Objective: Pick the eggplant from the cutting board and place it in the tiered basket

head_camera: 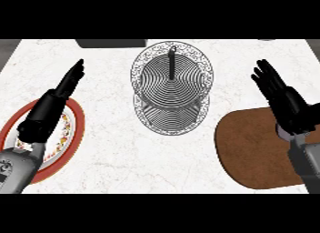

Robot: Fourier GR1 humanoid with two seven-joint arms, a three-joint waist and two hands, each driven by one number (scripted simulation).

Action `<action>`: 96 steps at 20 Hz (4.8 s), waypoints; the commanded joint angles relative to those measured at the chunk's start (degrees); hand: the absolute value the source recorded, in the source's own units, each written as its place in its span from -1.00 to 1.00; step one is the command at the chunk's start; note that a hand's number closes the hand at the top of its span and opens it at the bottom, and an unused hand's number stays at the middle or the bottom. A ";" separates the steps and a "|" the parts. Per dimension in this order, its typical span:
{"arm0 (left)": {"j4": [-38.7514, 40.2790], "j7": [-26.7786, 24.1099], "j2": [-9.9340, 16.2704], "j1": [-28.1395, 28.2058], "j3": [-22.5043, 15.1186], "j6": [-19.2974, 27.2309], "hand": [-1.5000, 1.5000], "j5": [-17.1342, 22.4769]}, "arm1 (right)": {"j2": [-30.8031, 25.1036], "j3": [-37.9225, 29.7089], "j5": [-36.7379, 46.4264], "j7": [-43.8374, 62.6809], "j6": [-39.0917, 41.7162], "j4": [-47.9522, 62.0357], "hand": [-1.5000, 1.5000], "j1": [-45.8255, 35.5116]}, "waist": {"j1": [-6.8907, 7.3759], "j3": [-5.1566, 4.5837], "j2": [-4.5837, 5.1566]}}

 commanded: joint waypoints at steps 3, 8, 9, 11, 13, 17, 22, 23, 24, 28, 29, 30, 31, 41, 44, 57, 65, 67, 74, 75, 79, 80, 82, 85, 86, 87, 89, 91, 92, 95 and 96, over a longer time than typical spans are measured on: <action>2.24 4.02 -3.57 2.65 2.26 -0.28 0.00 5.62 | -4.84 -10.04 -3.07 9.57 -8.70 2.73 1.00 0.92 | -0.78 -0.92 0.29; 4.27 6.50 -7.95 7.32 2.91 1.49 0.00 10.26 | -14.62 -18.13 5.01 17.64 -26.47 15.63 -1.00 10.48 | -5.31 -1.91 2.02; 3.92 7.01 -8.79 8.22 2.19 1.39 0.00 10.74 | -14.02 -20.25 5.15 18.50 -31.48 16.66 -1.00 10.48 | -4.20 -1.52 1.25; 3.71 10.30 -9.70 6.48 2.53 0.38 0.00 13.29 | -12.57 -19.43 7.26 21.07 -38.17 14.58 -1.00 10.77 | -2.40 -1.17 0.27; 4.33 10.56 -11.52 6.49 1.11 0.72 0.00 12.42 | -13.28 -12.54 11.47 29.15 -39.76 4.89 -1.00 11.74 | -1.08 -1.07 -0.01; 6.19 9.94 -11.07 6.18 2.85 -1.16 0.00 13.82 | -21.55 -4.81 14.57 45.81 -32.39 -4.31 -1.00 10.16 | -0.57 -1.17 -0.03; 5.55 11.11 -13.01 4.48 -0.09 -0.20 0.00 11.70 | -32.19 1.68 17.48 64.75 -21.05 -3.02 -1.00 1.70 | 1.78 -1.22 0.51; 4.46 11.53 -11.94 4.69 0.33 -0.47 0.00 11.72 | -34.41 2.39 16.91 67.99 -17.40 -3.04 -1.00 0.39 | 2.40 -1.22 0.43; 5.23 10.56 -12.92 4.77 -0.08 -0.42 0.00 11.60 | -36.42 4.06 17.53 71.25 -14.72 -3.28 -1.00 -0.15 | 2.56 -1.35 0.57; 5.05 12.29 -12.07 3.08 0.31 -2.10 0.00 12.49 | -39.27 7.68 15.29 80.40 -3.99 -0.46 -1.00 -6.94 | 4.28 -1.18 0.99; 6.09 11.56 -12.86 2.17 0.01 -1.43 0.00 11.59 | -39.75 8.29 14.35 82.13 -1.78 0.46 -1.00 -8.71 | 4.34 -1.19 1.18; 4.16 11.23 -14.53 3.76 -2.34 -0.70 0.00 10.62 | -39.65 8.46 12.79 83.60 0.07 1.33 -1.00 -10.93 | 5.10 -1.15 1.03; 5.38 11.83 -12.70 2.10 0.27 -2.20 0.00 12.27 | -38.01 9.85 12.99 84.75 -0.15 3.20 -1.00 -12.56 | 5.56 -1.13 1.38; 7.00 12.27 -13.68 -0.01 0.34 -2.37 0.00 11.43 | -25.43 18.79 13.41 88.77 0.11 18.68 -1.00 -25.56 | 5.16 -1.05 1.49; 5.66 13.77 -14.87 0.94 -0.59 -1.40 0.00 11.49 | -24.73 20.80 13.29 88.79 2.96 24.40 -1.00 -27.89 | 5.18 -1.00 1.26; 4.10 11.21 -12.33 6.69 2.29 -2.46 0.00 11.51 | -15.45 26.88 10.04 88.82 4.16 35.71 -1.00 -32.75 | 1.37 -1.05 -0.14; 3.22 12.97 -13.46 6.00 2.27 -1.89 0.00 11.06 | -13.09 29.58 12.52 88.82 2.88 40.42 -1.00 -35.03 | 0.77 -0.92 0.03; 6.08 11.27 -13.44 4.93 4.49 -1.92 0.00 11.45 | -12.69 30.38 13.20 88.82 1.66 38.54 -1.00 -33.39 | -0.10 -0.94 -0.01; 6.07 9.68 -15.45 8.07 2.40 -0.49 0.00 8.62 | -13.27 30.40 13.39 88.82 -0.68 35.92 -1.00 -31.55 | -0.80 -0.96 -0.30; 6.26 11.59 -14.03 5.32 4.05 -2.62 0.00 10.38 | -15.00 29.35 13.65 85.71 -0.09 37.76 -1.00 -30.70 | -0.47 -0.89 0.01; 4.86 9.44 -13.18 8.72 4.81 -4.58 0.00 11.16 | -14.72 28.69 13.43 86.88 0.12 37.97 -1.00 -31.06 | 0.19 -0.91 0.01; 6.22 13.35 -13.82 3.41 5.32 -2.44 0.00 10.51 | -13.25 29.72 14.43 86.49 -2.61 36.91 -1.00 -28.92 | -0.57 -0.89 0.00; 4.31 12.44 -13.02 6.13 5.46 -3.61 0.00 10.92 | -13.41 28.93 14.29 86.80 -2.53 37.74 -1.00 -29.04 | 0.07 -0.89 0.02; 4.37 12.20 -13.28 6.64 5.31 -3.29 0.00 10.11 | -14.03 28.82 14.34 86.54 -3.75 35.51 -1.00 -26.00 | -0.42 -0.91 -0.18; 3.42 12.15 -16.12 7.54 3.14 -0.76 0.00 8.46 | -15.53 27.94 14.56 83.81 -3.43 37.21 -1.00 -25.56 | -0.13 -0.87 -0.03; 5.91 11.65 -15.78 4.54 4.49 -1.82 0.00 8.90 | -15.99 27.76 14.23 85.32 -1.82 35.87 -1.00 -26.39 | -0.55 -0.90 0.01; 4.64 12.87 -15.45 5.71 4.45 -2.59 0.00 9.55 | -15.85 26.98 14.37 82.28 -3.70 36.91 -1.00 -23.32 | -0.30 -0.87 0.03; 3.90 13.84 -16.10 4.51 4.00 -1.81 0.00 8.84 | -14.37 26.90 15.49 83.54 -5.70 37.49 -1.00 -24.06 | -0.01 -0.86 0.08; 1.73 14.64 -15.24 6.74 4.05 -1.16 0.00 8.40 | -14.20 27.30 15.60 84.05 -6.22 35.51 -1.00 -22.17 | -0.06 -0.87 -0.12; 5.19 9.86 -15.87 8.73 3.96 -3.10 0.00 7.56 | -13.00 26.79 16.34 81.39 -7.66 34.94 -1.00 -19.10 | -0.18 -0.88 0.07; 4.08 13.71 -14.47 5.40 6.23 -3.36 0.00 9.54 | -11.83 27.46 16.77 84.83 -7.73 33.35 -1.00 -20.36 | -0.26 -0.90 -0.03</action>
